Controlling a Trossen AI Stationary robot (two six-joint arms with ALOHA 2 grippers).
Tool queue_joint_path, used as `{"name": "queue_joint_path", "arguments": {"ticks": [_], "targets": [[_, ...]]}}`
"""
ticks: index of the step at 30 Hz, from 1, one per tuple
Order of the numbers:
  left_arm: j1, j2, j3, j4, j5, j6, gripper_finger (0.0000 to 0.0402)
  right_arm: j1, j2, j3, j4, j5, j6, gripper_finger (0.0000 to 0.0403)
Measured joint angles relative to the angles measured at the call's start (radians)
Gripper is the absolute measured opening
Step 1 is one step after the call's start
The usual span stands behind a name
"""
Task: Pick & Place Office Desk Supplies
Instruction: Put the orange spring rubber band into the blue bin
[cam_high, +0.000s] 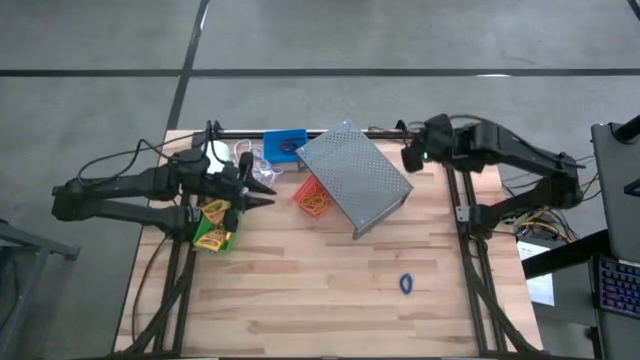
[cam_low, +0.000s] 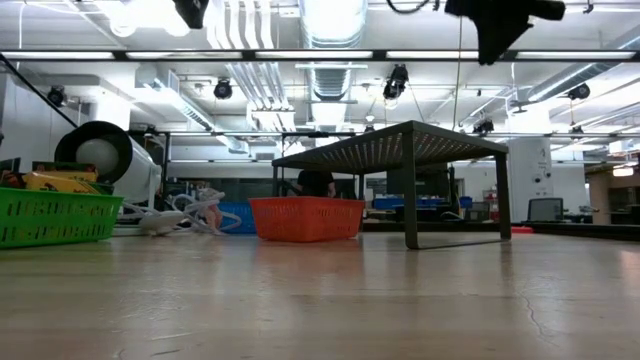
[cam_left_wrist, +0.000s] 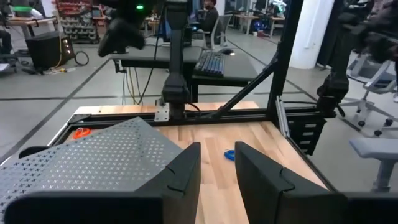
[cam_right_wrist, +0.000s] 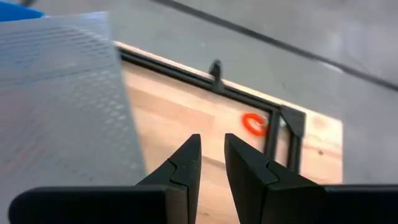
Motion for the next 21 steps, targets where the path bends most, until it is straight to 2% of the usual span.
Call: {"name": "queue_joint_path", "arguments": {"ticks": [6,13,21], "targets": [[-0.001,0.0,0.0,-0.016,0.002,0.003,0.0104,-0.2,0.001,-0.018,0.016,-0.044,-0.1,0.0068],[-0.001,0.0,0.0,-0.079,0.001,-0.052,0.0104,-0.428,0.001,-0.079,0.123,-0.316,-0.231,0.0068],[-0.001,0.0,0.0,-0.079,0.001,-0.049,0.0104,-0.567,0.001,-0.255,0.385,-0.329,-0.434,0.0068]]}}
